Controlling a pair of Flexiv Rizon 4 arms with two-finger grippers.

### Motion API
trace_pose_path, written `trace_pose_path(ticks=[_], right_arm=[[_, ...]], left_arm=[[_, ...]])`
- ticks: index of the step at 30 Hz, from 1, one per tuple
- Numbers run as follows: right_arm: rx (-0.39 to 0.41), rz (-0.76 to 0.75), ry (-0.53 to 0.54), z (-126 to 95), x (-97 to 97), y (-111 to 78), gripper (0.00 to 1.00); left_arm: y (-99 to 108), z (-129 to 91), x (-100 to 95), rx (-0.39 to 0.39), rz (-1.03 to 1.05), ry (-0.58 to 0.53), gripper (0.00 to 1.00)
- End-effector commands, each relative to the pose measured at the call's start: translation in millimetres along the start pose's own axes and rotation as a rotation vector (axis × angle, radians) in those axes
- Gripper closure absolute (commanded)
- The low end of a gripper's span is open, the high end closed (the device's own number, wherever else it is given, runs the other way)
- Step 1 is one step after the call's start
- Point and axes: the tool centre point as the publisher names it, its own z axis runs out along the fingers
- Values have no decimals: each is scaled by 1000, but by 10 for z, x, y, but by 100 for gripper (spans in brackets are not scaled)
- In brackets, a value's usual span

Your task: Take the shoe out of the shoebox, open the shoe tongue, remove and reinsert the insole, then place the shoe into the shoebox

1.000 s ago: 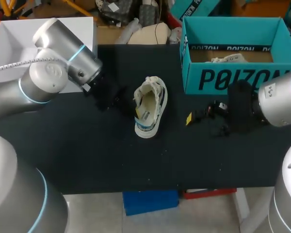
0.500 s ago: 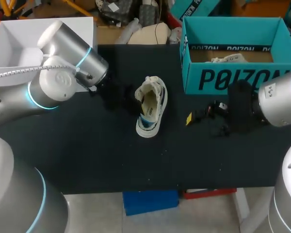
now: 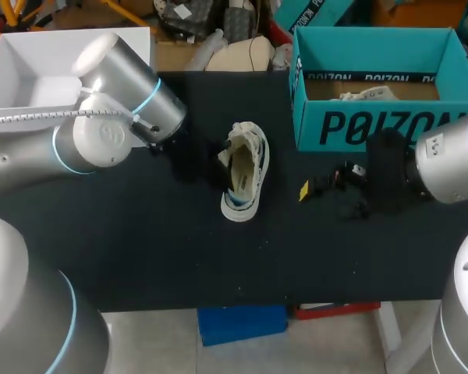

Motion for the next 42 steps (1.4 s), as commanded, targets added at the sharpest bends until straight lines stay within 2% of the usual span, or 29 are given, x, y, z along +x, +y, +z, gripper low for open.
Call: trace_pose_path(ticks=[1,9,14,19,20,25,26,27,31,35,37,38,40,41,42], right_arm=[[1,1,-2,1,10,1,0],[1,1,-2,1,10,1,0],[1,1,-2,1,10,1,0],[1,1,-2,1,10,1,0],[1,1,-2,1,10,1,0],[1,1,-2,1,10,1,0],[1,1,-2,1,10,1,0],[1,1,-2,1,10,1,0],[1,1,-2,1,10,1,0],[1,1,-2,1,10,1,0],[1,1,-2,1,10,1,0],[1,1,-2,1,10,1,0],[1,1,-2,1,10,1,0],[1,1,-2,1,10,1,0],[1,1,-2,1,10,1,0]], left_arm=[[16,32,-63,-12,17,94,100],[40,-6,-28,-20,33,155,100],[-14,158,-15,7,43,184,100],[-25,244,80,42,30,250,100],[-30,247,95,48,24,256,95],[-18,174,97,44,17,245,55],[-16,132,76,38,15,230,36],[-20,98,53,34,17,220,10],[-67,-112,-63,39,11,168,4],[-77,-281,-166,29,17,129,11],[-56,-319,-208,23,10,89,24],[-45,-330,-226,11,11,82,44],[-49,-339,-252,-21,32,93,72],[-45,-340,-258,-39,53,114,91],[-35,-334,-247,-54,69,143,100]])
